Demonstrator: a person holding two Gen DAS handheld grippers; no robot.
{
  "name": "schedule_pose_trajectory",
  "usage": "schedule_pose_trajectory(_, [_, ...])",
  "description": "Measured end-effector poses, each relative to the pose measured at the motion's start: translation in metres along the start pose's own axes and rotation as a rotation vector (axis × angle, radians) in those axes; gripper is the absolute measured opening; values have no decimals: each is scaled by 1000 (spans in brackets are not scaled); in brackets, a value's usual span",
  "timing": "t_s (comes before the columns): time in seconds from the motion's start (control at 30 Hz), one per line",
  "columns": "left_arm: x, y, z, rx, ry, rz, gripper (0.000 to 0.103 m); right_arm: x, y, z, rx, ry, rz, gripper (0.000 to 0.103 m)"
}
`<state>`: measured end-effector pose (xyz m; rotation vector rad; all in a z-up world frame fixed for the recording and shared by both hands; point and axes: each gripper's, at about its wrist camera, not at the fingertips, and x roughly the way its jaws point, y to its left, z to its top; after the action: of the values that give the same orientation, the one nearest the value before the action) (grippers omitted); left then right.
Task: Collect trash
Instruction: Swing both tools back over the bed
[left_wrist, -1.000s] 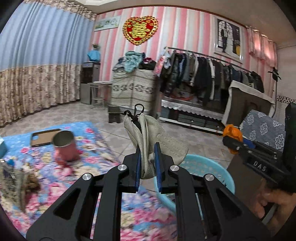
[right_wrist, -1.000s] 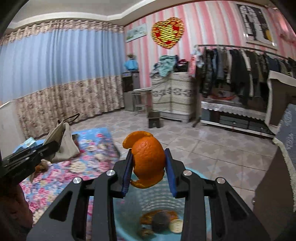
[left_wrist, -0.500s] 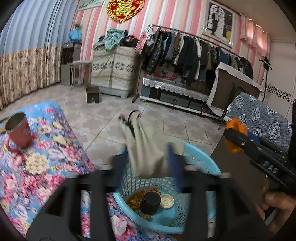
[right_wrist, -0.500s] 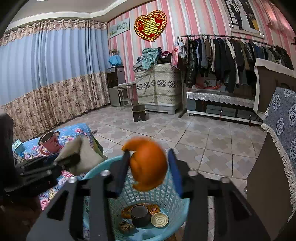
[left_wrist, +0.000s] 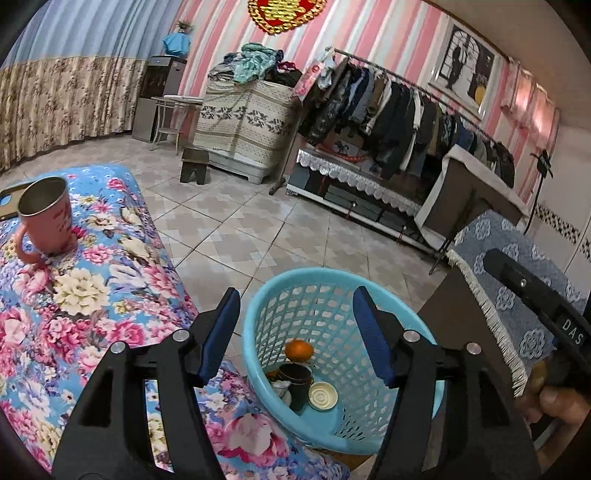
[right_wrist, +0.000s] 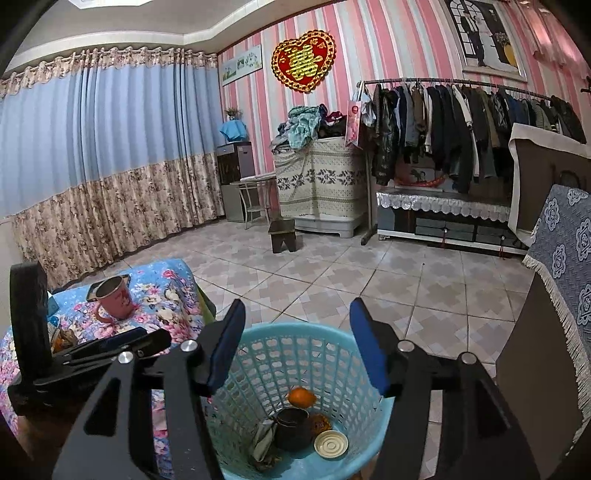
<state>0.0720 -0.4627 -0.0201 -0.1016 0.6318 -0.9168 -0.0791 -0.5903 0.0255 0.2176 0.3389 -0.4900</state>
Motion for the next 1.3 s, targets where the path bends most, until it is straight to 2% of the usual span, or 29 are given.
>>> schedule_pose_trajectory(0.17, [-25,18,7,-45,-33,6,64,-6,11,7,-9,-10,15,59])
schedule_pose_trajectory(0.33, [-64,50,14,-93,-22,78,64,-6,38,8,-3,-18,60,61])
schedule_pose_trajectory(0.43, [-107,86,13,-123,-49,148,64,5,79,-3,-21,18,134,62])
schedule_pose_trajectory(0.5, [-145,117,12,-112,-77,228,64,13,122,-13,-22,40,210,63])
schedule_pose_trajectory(0.6, [-210,172,10,-88,-122,411,66,20,183,-24,-36,59,318,66])
schedule_pose_trajectory(0.67, [-242,204,8,-107,-136,502,67,24,224,-30,-51,67,382,66])
schedule_pose_trajectory(0.8, [-306,263,-5,-172,-189,611,72,28,316,-40,-80,85,508,69])
schedule_pose_trajectory(0.9, [-332,297,-19,-203,-211,701,75,26,388,-49,-185,99,586,69])
schedule_pose_trajectory(0.97, [-342,321,-29,-274,-207,712,75,21,421,-55,-250,90,600,70])
schedule_pose_trajectory(1.0, [-345,331,-30,-306,-185,719,75,19,433,-59,-271,80,607,74])
schedule_pose_trajectory(1.03, [-349,334,-29,-313,-195,728,75,17,439,-63,-283,71,612,78])
schedule_pose_trajectory(1.13, [-360,338,-27,-318,-245,739,81,16,455,-84,-364,82,598,80])
schedule_pose_trajectory(1.2, [-358,338,-27,-306,-234,744,81,20,457,-93,-398,117,563,80])
schedule_pose_trajectory(1.3, [-354,332,-27,-276,-233,758,81,16,452,-91,-396,113,551,86])
